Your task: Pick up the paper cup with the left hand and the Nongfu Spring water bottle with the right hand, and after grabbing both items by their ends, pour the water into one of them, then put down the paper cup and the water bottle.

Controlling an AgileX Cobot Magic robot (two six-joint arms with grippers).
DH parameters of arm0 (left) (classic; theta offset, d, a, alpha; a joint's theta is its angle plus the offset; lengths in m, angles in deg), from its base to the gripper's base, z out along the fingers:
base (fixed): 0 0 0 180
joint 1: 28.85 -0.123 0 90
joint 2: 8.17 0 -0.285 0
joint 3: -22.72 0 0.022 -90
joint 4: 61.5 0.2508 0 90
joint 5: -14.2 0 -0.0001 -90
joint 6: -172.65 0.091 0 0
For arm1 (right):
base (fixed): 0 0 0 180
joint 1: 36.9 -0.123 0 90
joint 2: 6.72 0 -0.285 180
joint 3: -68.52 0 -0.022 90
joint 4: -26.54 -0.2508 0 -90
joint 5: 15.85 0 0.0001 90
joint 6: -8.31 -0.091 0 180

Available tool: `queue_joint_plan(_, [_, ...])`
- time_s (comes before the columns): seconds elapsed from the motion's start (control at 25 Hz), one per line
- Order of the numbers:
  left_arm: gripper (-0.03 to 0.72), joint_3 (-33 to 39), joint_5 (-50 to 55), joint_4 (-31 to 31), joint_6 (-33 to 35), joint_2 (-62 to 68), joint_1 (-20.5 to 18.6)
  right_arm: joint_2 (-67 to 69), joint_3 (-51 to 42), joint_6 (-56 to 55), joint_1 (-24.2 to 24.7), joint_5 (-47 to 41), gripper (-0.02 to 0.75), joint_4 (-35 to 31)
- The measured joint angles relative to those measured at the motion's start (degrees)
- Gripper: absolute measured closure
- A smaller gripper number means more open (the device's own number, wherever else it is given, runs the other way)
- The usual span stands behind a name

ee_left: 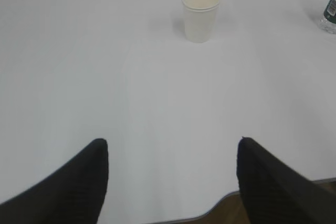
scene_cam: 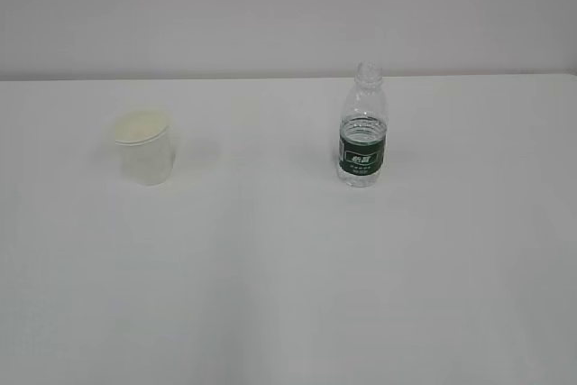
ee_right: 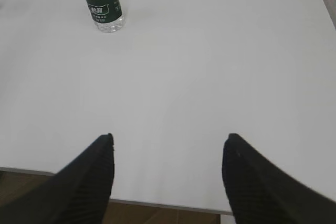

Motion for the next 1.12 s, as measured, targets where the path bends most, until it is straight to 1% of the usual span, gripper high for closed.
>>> queue_joint_plan(0.36, [0.154,0.00,0.00,0.00,0.00,0.00,0.00,0.00,0.00,0.00,0.00,0.00,0.250,0.00])
queue_joint_plan(0.64, [0.177,0.00,0.00,-0.53,0.00,0.00,0.00,0.00,0.00,0.00,0.00,0.00,0.250,0.00])
queue_joint_plan(0.72, [0.195,0.00,0.00,-0.99,0.00,0.00,0.00,0.00,0.00,0.00,0.00,0.14,0.251,0.00])
queue_joint_plan(0.92, [0.212,0.00,0.00,-1.93,0.00,0.69,0.00,0.00,2.11,-0.11,0.00,2.66,0.251,0.00])
queue_joint_plan(1.12, [0.212,-2.37,-2.86,-3.25,0.00,6.51,0.00,3.28,5.64,-0.11,0.00,5.88,0.250,0.00])
